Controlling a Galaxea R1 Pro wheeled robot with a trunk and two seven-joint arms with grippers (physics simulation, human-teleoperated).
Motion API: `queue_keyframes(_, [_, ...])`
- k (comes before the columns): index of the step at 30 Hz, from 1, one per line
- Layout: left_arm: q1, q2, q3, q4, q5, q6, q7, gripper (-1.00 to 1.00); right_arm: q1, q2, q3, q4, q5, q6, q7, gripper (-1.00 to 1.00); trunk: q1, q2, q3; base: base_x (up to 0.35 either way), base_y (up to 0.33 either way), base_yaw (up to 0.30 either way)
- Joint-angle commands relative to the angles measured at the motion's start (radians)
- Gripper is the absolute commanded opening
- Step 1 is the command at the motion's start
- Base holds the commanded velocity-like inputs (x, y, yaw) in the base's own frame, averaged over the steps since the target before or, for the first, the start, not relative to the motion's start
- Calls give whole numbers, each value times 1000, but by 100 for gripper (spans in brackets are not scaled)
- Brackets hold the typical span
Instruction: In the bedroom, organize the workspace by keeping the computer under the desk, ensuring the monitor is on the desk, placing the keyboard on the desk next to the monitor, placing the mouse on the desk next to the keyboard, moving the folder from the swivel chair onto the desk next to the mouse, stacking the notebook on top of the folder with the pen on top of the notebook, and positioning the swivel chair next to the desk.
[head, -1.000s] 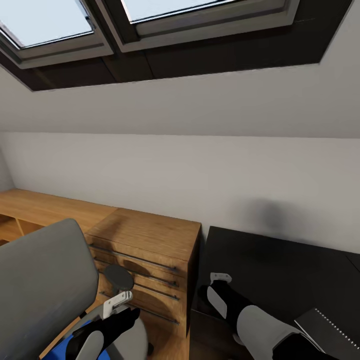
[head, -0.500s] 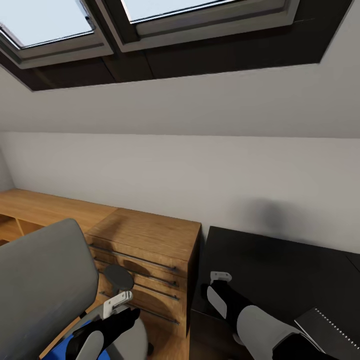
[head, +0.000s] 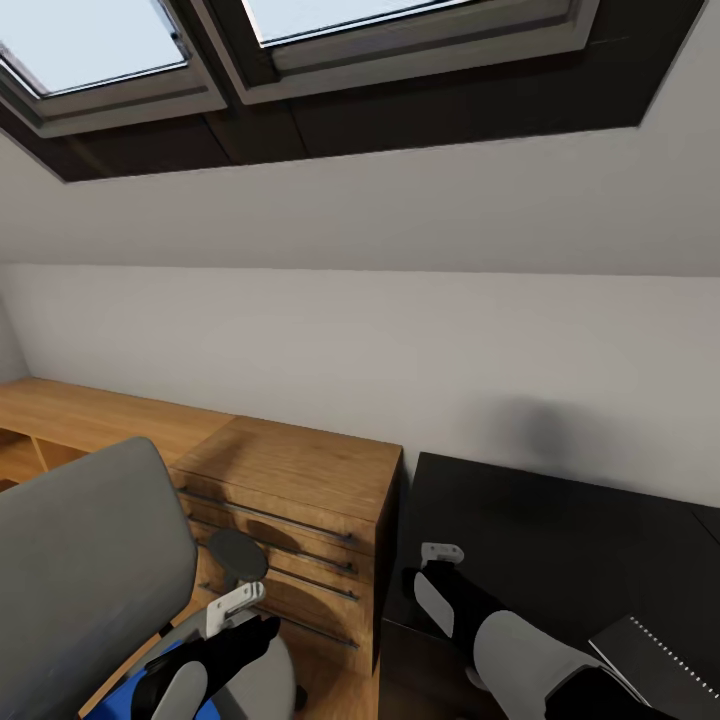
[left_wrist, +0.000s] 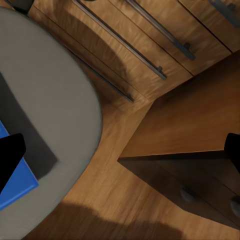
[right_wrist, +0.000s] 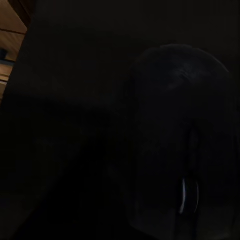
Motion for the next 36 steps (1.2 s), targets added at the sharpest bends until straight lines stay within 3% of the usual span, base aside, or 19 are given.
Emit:
queue_keyframes(1, [-1, 1, -2, -1, 10, 0, 10, 100, -1, -1, 8, -2, -8, 5, -5, -100, 0, -1, -1, 0, 0, 0])
queue_keyframes(4, [-1, 1, -2, -2, 9, -1, 10, 100, -1, -1, 7, -2, -8, 4, -5, -100, 0, -1, -1, 0, 0, 0])
queue_keyframes(16, [-1, 1, -2, -3, 7, -1, 10, 100, -1, -1, 7, -2, -5, 1, -5, -100, -46, 83, 36, -30, 0, 0])
queue_keyframes(18, [-1, 1, -3, -3, 7, -1, 10, 100, 0, -2, 7, -3, -5, -10, -4, -100, -54, 97, 43, -251, 0, 0])
queue_keyframes(20, [-1, 1, -15, -3, 7, -2, 10, 100, 1, -2, 6, -6, -9, -75, -6, -100, -61, 111, 49, -311, 0, 0])
queue_keyframes(26, [-1, 1, -20, -2, 5, -2, 11, 100, 1, -4, 5, -37, -12, -100, -11, -100, -84, 153, 68, -333, 0, 0])
queue_keyframes(31, [-1, 2, -45, -1, 2, -4, 10, 100, 10, -44, 4, -185, -11, -75, -20, -100, -103, 188, 83, -315, 0, 0])
queue_keyframes(36, [-1, 5, -71, 0, 0, -6, 13, 100, 115, -134, 4, -483, -13, 37, -90, -100, -123, 223, 99, -78, 0, 0])
